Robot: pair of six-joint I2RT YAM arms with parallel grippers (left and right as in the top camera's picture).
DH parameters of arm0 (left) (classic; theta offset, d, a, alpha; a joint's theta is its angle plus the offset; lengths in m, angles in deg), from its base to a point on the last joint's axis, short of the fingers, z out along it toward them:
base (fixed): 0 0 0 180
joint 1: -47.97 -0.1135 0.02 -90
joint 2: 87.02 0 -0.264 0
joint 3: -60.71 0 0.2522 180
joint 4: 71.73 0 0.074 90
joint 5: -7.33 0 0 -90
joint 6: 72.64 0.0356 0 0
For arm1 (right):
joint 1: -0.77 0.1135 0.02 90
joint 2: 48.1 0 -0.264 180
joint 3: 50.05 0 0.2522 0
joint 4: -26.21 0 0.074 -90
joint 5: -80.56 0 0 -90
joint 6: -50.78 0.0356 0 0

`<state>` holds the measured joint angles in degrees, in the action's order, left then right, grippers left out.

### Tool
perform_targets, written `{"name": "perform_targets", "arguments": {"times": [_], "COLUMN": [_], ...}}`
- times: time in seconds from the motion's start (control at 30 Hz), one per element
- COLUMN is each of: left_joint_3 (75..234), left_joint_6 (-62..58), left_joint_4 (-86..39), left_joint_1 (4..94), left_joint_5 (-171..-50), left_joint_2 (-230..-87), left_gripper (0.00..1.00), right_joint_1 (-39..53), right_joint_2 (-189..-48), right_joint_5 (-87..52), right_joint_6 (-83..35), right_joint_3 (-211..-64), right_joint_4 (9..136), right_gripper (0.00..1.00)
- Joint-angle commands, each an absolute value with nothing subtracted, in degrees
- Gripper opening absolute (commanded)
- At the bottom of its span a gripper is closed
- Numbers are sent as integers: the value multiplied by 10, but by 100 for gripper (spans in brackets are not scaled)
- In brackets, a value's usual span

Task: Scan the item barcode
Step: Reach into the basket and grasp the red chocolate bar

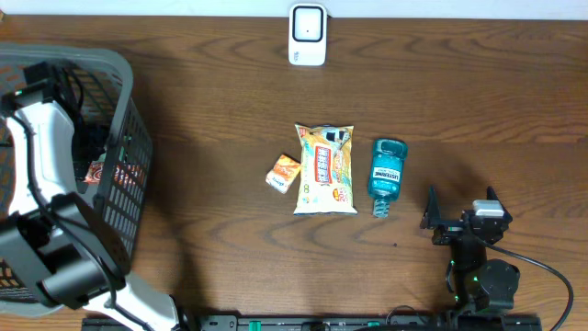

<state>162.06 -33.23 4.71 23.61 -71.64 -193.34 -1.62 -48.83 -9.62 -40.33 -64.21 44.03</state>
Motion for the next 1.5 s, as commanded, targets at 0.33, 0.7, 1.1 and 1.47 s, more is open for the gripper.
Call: {"name": "perform_targets", "arguments": {"times": [0.33,0.7,1.1,1.47], "left_joint_3": [1600,1541,1534,1509], "left_joint_6": [-338,-338,-337,-338], "left_joint_4": [-2,-57,-25,-5], "left_joint_1": [234,234,234,234], "left_joint_5": [-751,-763,-762,-762], "left_joint_2": [-2010,-2013,-2013,-2013], "left_gripper": [91,65,32,57], "right_joint_1": [-20,-20,-20,-20], "right_joint_2": [-487,-487,-487,-487], "right_joint_5": [-96,-96,-96,-96], "right_joint_6": [-410,-410,-410,-410], "right_joint_3": [-642,-642,-642,-642], "right_joint_4": [443,443,443,443], "right_gripper": [99,99,99,99]}}
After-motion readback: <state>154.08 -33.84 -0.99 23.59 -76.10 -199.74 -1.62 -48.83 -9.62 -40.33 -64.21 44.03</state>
